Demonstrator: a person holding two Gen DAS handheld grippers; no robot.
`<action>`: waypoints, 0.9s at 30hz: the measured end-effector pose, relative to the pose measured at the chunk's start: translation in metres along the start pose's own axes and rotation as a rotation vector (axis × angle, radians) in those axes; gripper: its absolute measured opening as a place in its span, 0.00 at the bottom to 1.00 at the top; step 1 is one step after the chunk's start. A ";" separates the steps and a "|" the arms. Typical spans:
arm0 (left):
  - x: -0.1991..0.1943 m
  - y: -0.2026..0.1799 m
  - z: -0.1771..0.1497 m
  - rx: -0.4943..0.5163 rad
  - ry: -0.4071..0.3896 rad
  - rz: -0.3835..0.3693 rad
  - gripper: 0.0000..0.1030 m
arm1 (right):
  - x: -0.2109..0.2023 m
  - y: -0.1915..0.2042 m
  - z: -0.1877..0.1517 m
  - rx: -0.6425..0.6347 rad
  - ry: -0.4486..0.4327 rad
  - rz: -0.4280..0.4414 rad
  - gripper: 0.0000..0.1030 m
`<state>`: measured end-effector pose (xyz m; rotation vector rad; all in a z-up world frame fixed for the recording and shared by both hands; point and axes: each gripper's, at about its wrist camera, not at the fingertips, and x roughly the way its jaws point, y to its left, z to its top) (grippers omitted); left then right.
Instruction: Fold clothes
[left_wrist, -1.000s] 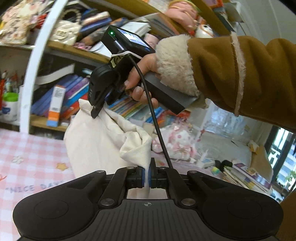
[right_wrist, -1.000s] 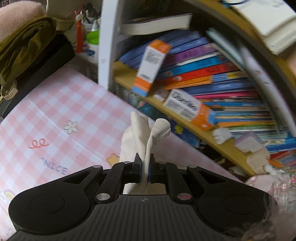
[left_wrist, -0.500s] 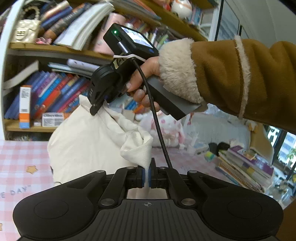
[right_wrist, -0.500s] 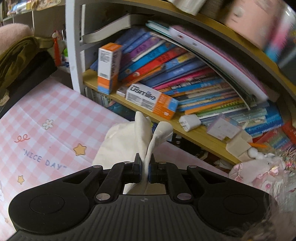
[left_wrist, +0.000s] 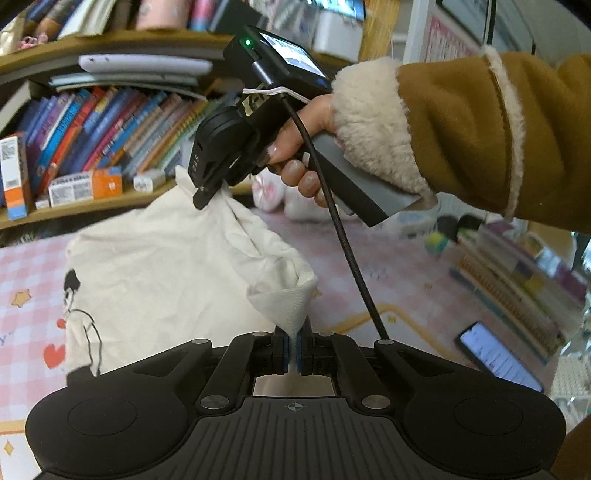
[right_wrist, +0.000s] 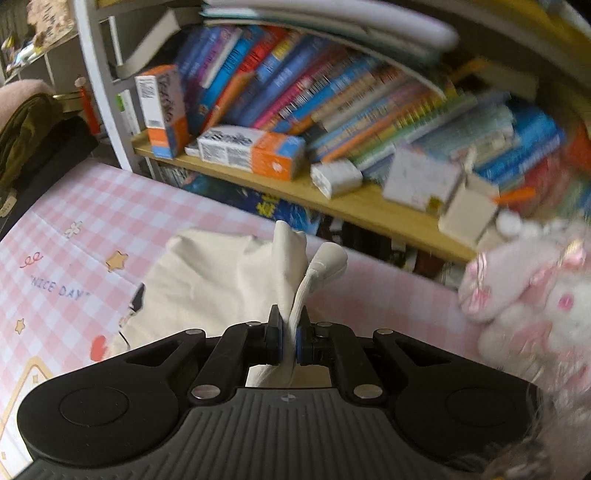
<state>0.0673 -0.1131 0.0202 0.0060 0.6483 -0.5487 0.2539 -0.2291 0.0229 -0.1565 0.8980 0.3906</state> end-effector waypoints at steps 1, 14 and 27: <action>0.004 -0.004 -0.001 0.004 0.015 0.006 0.03 | 0.002 -0.008 -0.005 0.010 0.000 0.009 0.06; 0.000 -0.028 -0.030 0.028 0.144 0.006 0.19 | -0.008 -0.072 -0.074 0.259 0.029 0.018 0.43; -0.053 0.019 -0.092 0.074 0.201 0.437 0.27 | -0.077 -0.034 -0.209 0.458 0.109 0.181 0.48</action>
